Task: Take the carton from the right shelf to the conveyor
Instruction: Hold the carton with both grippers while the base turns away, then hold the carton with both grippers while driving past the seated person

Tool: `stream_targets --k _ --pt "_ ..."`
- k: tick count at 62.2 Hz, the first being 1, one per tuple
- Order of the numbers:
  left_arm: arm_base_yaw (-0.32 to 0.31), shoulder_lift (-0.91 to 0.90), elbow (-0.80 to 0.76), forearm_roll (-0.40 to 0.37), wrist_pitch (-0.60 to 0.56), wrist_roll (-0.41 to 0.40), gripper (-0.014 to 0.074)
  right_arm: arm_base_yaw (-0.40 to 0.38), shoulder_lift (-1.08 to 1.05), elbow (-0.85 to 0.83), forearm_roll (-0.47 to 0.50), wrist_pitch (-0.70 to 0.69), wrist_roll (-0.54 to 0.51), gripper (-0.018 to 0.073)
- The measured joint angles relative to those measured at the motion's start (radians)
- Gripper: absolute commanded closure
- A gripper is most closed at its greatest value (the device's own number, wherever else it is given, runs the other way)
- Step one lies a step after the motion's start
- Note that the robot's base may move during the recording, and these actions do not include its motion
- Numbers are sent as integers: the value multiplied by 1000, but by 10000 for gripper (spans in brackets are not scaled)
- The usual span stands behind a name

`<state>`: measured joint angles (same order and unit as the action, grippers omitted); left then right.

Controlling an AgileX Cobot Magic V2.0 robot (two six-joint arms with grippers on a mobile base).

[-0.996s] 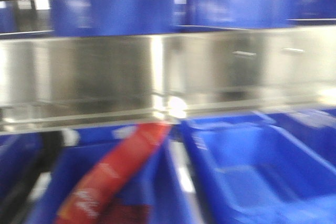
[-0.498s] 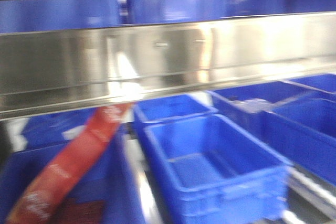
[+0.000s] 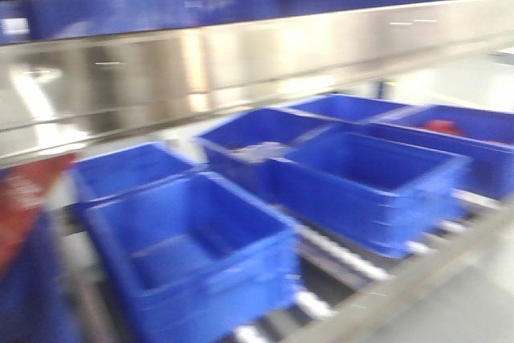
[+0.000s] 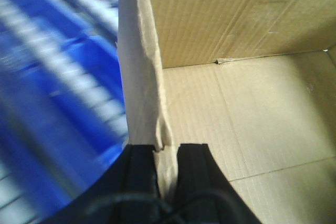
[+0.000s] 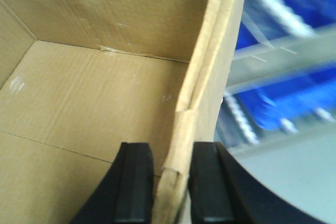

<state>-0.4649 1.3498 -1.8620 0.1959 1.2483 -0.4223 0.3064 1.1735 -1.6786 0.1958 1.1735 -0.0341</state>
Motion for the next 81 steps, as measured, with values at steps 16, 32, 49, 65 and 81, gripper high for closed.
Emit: stream_targets --k 16,32,49,65,81 --pt "0 0 0 0 0 0 613 0 0 0 0 0 0 629" --pt "0 0 0 2 0 0 613 0 0 0 0 0 0 629" --pt "0 0 0 2 0 0 613 0 0 0 0 0 0 629" --pt "0 0 0 2 0 0 613 0 0 0 0 0 0 629" --pt "0 0 0 2 0 0 613 0 0 0 0 0 0 629"
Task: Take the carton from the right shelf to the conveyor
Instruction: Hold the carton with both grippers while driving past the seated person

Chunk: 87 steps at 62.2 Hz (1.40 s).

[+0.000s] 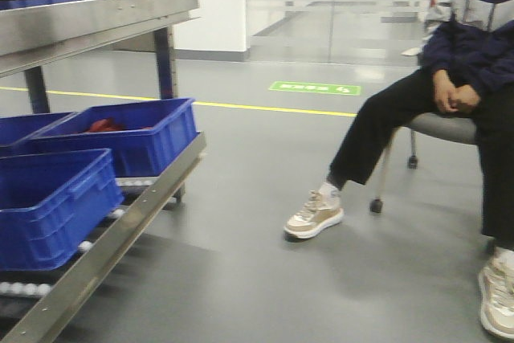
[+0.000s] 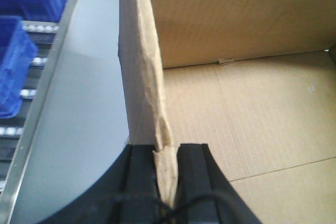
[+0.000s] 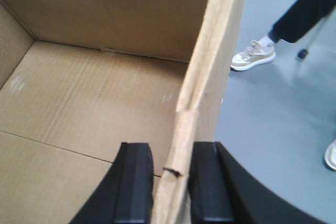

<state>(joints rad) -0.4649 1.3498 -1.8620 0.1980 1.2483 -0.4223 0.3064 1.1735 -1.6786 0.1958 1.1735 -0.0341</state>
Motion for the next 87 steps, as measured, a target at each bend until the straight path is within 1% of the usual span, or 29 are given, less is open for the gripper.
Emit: stream_targets --k 87 --pt "0 0 0 2 0 0 613 0 0 0 0 0 0 629"
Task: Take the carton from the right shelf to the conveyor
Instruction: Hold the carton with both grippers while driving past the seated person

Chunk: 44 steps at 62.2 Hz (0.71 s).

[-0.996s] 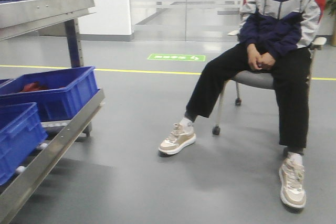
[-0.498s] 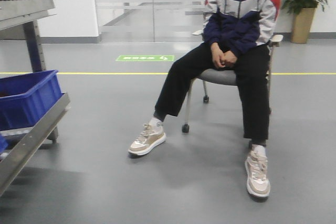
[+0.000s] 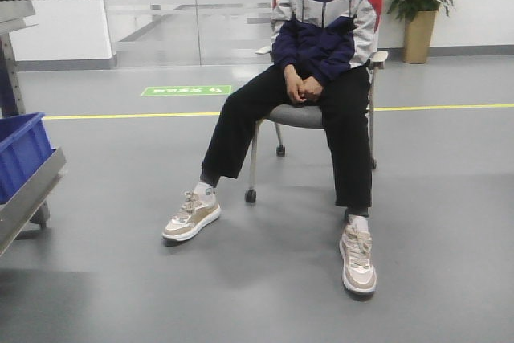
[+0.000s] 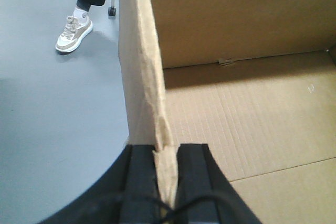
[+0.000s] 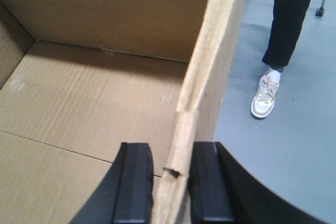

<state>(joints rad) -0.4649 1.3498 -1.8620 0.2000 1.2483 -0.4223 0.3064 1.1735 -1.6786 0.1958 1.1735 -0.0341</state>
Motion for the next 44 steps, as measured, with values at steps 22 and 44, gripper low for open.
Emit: stream_targets --k 22,44 --pt "0 0 0 0 0 0 613 0 0 0 0 0 0 629" --pt "0 0 0 0 0 0 613 0 0 0 0 0 0 629"
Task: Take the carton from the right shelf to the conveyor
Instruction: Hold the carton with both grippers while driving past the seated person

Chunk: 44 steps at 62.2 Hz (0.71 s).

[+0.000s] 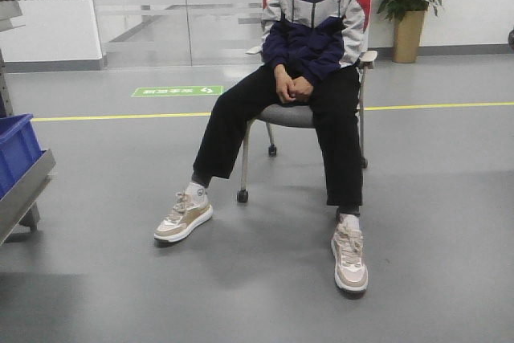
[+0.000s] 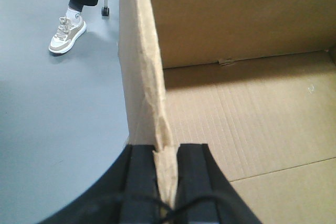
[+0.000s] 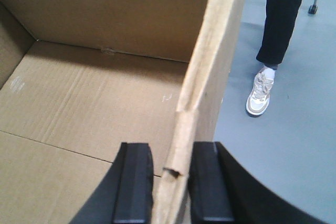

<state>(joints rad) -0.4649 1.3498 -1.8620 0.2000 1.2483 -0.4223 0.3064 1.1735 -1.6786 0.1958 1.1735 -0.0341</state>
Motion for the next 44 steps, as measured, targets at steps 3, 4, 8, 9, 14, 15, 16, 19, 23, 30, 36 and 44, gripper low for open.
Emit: stream_targets --k 3,4,8,9,14,15,16,19,23,30,36,44 --pt "0 0 0 0 0 0 613 0 0 0 0 0 0 629" --pt "0 0 0 0 0 0 613 0 0 0 0 0 0 629" --pt "0 0 0 0 0 0 613 0 0 0 0 0 0 629" --pt "0 0 0 0 0 0 613 0 0 0 0 0 0 629" --pt "0 0 0 0 0 0 613 0 0 0 0 0 0 629" --pt "0 0 0 0 0 0 613 0 0 0 0 0 0 629" --pt "0 0 0 0 0 0 613 0 0 0 0 0 0 629" --pt "0 0 0 0 0 0 613 0 0 0 0 0 0 629" --pt "0 0 0 0 0 0 613 0 0 0 0 0 0 629" --pt "0 0 0 0 0 0 613 0 0 0 0 0 0 629" --pt "0 0 0 0 0 0 613 0 0 0 0 0 0 629" --pt "0 0 0 0 0 0 613 0 0 0 0 0 0 629"
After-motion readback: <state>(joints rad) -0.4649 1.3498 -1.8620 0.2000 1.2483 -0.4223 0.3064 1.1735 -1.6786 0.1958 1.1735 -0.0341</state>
